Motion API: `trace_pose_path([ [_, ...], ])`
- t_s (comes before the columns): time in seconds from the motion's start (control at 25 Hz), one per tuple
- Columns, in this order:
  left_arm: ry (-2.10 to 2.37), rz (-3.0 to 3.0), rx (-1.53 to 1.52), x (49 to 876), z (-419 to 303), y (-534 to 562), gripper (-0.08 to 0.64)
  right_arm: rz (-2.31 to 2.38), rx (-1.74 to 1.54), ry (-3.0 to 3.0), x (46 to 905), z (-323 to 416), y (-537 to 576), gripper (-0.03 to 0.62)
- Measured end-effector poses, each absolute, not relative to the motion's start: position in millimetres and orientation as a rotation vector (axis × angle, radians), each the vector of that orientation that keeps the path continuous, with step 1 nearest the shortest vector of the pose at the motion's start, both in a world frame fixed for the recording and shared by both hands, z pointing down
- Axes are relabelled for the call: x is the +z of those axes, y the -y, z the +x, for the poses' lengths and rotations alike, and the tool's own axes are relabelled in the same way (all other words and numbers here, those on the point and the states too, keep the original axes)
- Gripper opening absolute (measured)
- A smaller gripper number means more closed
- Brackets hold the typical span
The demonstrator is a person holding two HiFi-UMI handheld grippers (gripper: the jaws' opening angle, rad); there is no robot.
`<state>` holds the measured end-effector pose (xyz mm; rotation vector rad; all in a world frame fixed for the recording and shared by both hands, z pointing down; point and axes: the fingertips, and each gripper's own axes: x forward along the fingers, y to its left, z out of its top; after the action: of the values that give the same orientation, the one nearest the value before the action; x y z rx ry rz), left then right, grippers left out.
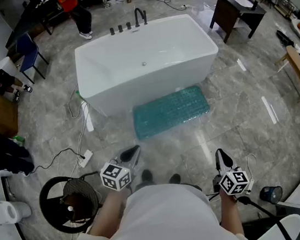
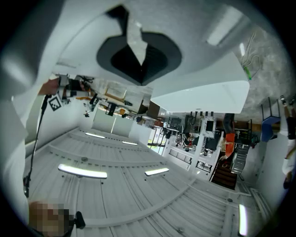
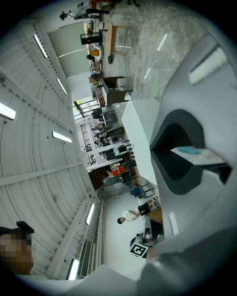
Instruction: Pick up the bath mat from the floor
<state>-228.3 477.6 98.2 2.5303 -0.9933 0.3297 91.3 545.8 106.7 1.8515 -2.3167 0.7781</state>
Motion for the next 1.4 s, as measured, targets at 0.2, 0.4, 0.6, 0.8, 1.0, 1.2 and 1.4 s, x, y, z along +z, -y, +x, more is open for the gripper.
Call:
trace_pose_path([
  [0.2, 1.002, 2.527, 0.337, 96.0, -211.8, -481.8, 0.002, 1.836, 0.767, 2.33, 101.6, 106.1, -547.7, 0.003],
  [0.4, 1.025, 2.518, 0.336, 96.7, -195.3, -487.2, 0.002, 1.807, 0.768, 2.347, 103.1, 121.4, -550.3, 0.003],
  [0.6, 1.048, 2.512, 0.353, 98.6, -177.1, -490.8, 0.002, 1.776, 0.778, 2.367, 106.0, 138.5, -550.5, 0.003],
  [0.8, 1.077, 2.501, 0.353, 102.7, -163.0, -490.9, 0.002, 1.746, 0.788, 2.37, 115.0, 155.4, -550.7, 0.003],
  [1.0, 1.116, 2.486, 0.335, 103.2, -148.6, -487.9, 0.002, 1.727, 0.8, 2.359, 122.8, 178.5, -547.5, 0.004],
  [1.2, 1.122, 2.461, 0.302, 104.3, -133.3, -487.2, 0.0, 1.725, 0.808, 2.349, 129.0, 199.2, -542.0, 0.003],
  [1.4, 1.126, 2.46, 0.292, 108.5, -129.9, -475.5, 0.002, 1.744, 0.819, 2.361, 129.6, 202.9, -528.6, 0.003],
])
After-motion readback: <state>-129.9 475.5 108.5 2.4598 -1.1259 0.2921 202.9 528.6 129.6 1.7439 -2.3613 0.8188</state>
